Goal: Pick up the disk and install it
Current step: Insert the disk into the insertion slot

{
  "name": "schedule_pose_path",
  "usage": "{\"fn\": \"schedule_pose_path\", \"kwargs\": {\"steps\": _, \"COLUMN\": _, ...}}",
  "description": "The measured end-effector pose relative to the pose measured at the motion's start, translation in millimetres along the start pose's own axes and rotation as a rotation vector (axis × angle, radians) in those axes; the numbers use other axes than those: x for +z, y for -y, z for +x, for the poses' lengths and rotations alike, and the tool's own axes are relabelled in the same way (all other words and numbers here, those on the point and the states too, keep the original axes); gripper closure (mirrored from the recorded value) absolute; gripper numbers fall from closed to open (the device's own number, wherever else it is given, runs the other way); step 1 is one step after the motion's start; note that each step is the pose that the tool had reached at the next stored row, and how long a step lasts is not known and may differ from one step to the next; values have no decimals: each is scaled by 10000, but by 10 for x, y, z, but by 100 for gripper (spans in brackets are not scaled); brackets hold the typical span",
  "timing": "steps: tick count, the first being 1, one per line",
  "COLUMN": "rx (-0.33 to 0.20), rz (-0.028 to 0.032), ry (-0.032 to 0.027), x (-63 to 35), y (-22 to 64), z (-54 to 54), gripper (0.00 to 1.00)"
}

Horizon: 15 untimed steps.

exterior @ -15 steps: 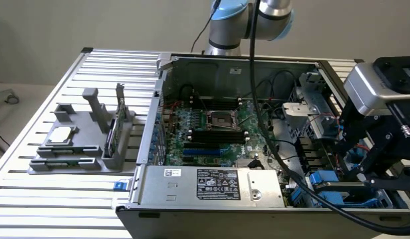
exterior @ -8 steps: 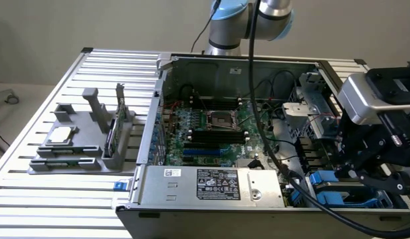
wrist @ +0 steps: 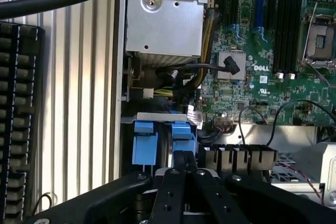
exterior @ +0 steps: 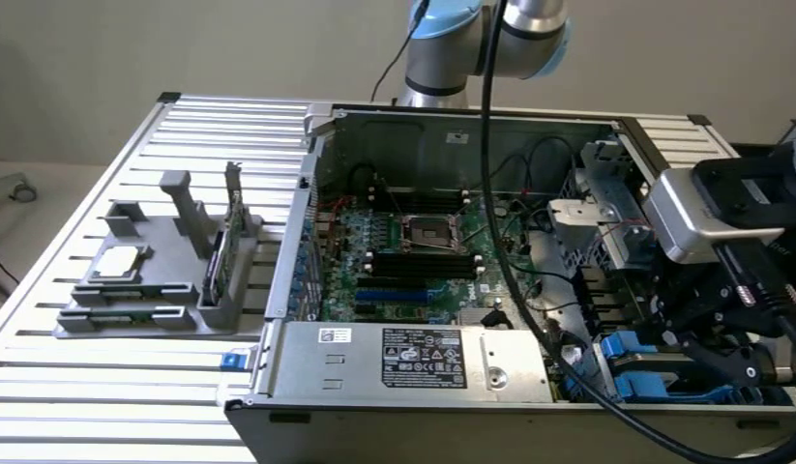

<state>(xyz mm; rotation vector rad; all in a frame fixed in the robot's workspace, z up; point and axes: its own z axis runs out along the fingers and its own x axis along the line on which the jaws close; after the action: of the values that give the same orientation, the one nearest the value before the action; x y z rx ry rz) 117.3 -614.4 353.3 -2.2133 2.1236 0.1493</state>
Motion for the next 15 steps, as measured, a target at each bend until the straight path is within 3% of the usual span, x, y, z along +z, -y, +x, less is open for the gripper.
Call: {"fn": "schedule_pose_path", "kwargs": {"steps": 15, "rx": -113, "rz": 25, "ry": -15, "x": 227, "y": 7, "z": 28, "gripper": 89}}
